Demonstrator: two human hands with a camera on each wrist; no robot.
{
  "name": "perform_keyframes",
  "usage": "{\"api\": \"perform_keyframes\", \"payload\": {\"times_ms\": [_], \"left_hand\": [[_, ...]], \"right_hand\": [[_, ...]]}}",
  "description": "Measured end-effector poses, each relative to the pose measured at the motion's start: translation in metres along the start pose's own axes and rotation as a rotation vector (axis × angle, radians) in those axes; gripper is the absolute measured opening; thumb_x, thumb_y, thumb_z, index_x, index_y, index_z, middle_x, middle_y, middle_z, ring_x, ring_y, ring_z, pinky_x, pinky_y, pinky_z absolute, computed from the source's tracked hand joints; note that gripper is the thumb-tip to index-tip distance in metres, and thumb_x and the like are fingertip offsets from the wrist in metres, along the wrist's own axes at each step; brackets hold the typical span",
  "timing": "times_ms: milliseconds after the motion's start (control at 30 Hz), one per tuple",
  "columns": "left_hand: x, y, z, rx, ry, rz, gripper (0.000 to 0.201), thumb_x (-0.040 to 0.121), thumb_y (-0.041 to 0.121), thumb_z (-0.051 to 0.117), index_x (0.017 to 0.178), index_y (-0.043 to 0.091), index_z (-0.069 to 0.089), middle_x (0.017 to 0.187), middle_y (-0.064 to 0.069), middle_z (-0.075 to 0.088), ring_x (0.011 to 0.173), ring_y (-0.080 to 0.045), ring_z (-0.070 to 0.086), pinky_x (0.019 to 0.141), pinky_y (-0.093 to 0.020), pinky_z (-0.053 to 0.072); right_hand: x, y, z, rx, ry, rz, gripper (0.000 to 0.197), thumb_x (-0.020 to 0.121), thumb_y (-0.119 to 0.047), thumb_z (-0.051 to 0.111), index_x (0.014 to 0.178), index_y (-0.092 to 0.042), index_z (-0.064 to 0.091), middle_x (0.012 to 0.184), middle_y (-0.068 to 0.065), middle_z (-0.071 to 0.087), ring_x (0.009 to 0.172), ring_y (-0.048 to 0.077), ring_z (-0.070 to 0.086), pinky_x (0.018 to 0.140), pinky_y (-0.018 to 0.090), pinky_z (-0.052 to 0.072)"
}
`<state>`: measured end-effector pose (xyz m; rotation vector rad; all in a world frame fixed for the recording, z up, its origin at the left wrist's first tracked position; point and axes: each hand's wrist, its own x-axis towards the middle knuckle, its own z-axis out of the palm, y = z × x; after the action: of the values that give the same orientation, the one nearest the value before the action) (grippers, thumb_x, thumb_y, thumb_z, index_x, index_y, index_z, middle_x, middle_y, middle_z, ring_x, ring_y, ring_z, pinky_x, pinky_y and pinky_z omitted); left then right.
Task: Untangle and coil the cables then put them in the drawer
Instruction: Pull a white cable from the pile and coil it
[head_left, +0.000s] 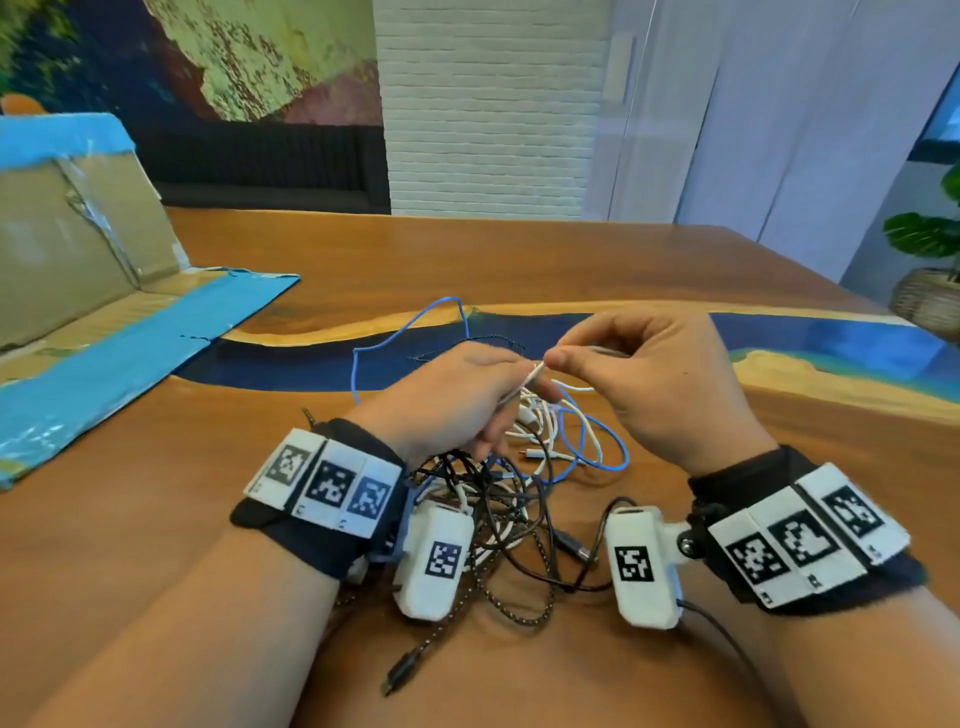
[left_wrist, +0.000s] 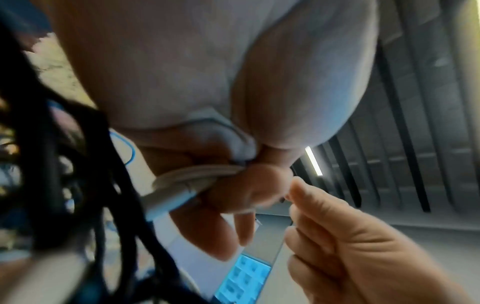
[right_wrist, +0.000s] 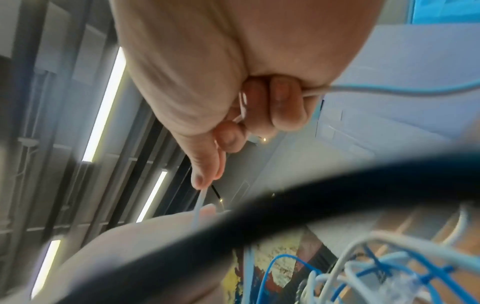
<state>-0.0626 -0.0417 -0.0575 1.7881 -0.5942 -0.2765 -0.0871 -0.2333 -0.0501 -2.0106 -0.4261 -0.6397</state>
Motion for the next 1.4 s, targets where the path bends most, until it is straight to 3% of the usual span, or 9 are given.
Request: {"api": "perform_keyframes", "payload": {"times_ms": [200,367,567,700,833,933,1100,1200,1400], "left_hand": [[-0.004,0.007,-0.009,-0.642,-0.109,0.008,0.046,0.104,0.033,0.038,0.085,0.006,0.071,0.054,0.007,0.017,0.041,-0.009,0.013,0.047,-0.024,0.039],[0.001,0.012,-0.012,-0.870,0.041,0.176,0.042,0.107,0.020,0.034,0.131,-0.003,0.059,0.066,0.003,0.030,0.052,-0.010,0.037,0.071,-0.028,0.054],[0.008,0.002,-0.001,-0.573,0.285,0.203,0.036,0.111,0.009,0.036,0.144,0.009,0.048,0.077,-0.005,0.065,0.079,-0.020,0.069,0.081,-0.029,0.058],[0.004,0.003,0.005,-0.121,0.218,0.094,0.024,0.107,0.006,0.045,0.104,0.014,0.068,0.113,-0.016,0.074,0.071,-0.009,0.066,0.070,-0.029,0.050],[-0.002,0.009,0.007,-0.128,-0.036,0.022,0.060,0.111,0.028,0.039,0.058,0.016,0.064,0.049,-0.004,0.043,0.045,-0.025,0.039,0.059,-0.033,0.046],[-0.005,0.010,0.008,-0.255,-0.137,-0.031,0.056,0.110,0.036,0.036,0.076,0.009,0.070,0.050,0.003,0.014,0.043,-0.016,0.013,0.051,-0.028,0.037],[-0.004,0.014,-0.003,-0.729,-0.089,-0.036,0.040,0.102,0.029,0.039,0.079,0.009,0.066,0.051,0.008,0.014,0.042,-0.011,0.008,0.044,-0.022,0.033],[-0.002,0.017,-0.005,-0.927,-0.023,0.038,0.039,0.103,0.023,0.038,0.106,0.001,0.070,0.057,0.007,0.023,0.045,-0.008,0.021,0.056,-0.022,0.042],[0.002,0.018,0.010,-0.916,0.302,0.184,0.035,0.111,0.016,0.036,0.136,0.000,0.055,0.076,-0.001,0.064,0.074,-0.016,0.068,0.087,-0.030,0.057]], "right_hand": [[0.002,0.005,-0.004,0.046,0.058,0.050,0.017,0.091,-0.017,0.075,0.087,-0.033,0.079,0.073,-0.009,0.076,0.065,0.008,0.063,0.063,0.027,0.052],[-0.006,0.002,0.011,-0.055,-0.234,0.186,0.023,0.101,-0.019,0.062,0.115,-0.028,0.077,0.075,-0.006,0.075,0.072,0.018,0.068,0.076,0.033,0.056],[-0.016,-0.019,0.018,-0.112,-0.508,0.133,0.037,0.098,-0.036,0.065,0.076,-0.009,0.076,0.058,0.007,0.065,0.054,0.024,0.053,0.058,0.032,0.045],[-0.010,-0.021,0.005,0.008,-0.351,0.119,0.023,0.094,-0.025,0.071,0.076,-0.013,0.079,0.056,-0.005,0.063,0.051,0.014,0.050,0.055,0.025,0.043],[-0.004,-0.009,-0.009,0.095,-0.124,0.099,0.020,0.080,-0.027,0.084,0.069,-0.012,0.075,0.065,0.012,0.070,0.058,0.021,0.054,0.057,0.034,0.043],[-0.002,-0.003,-0.009,0.137,-0.045,0.100,0.031,0.073,-0.033,0.086,0.066,-0.007,0.070,0.055,0.010,0.054,0.055,0.016,0.040,0.052,0.030,0.033],[-0.002,-0.002,0.000,0.197,-0.132,0.167,0.015,0.098,-0.012,0.065,0.101,-0.018,0.079,0.060,-0.006,0.062,0.046,0.006,0.049,0.043,0.020,0.040],[-0.006,-0.002,0.006,0.222,-0.244,0.263,0.032,0.104,-0.010,0.055,0.117,-0.035,0.071,0.072,0.001,0.065,0.041,0.016,0.049,0.037,0.025,0.040],[-0.011,-0.011,0.012,-0.007,-0.443,0.259,0.024,0.105,-0.020,0.054,0.111,-0.026,0.076,0.068,0.002,0.071,0.040,0.007,0.043,0.042,0.022,0.037]]}}
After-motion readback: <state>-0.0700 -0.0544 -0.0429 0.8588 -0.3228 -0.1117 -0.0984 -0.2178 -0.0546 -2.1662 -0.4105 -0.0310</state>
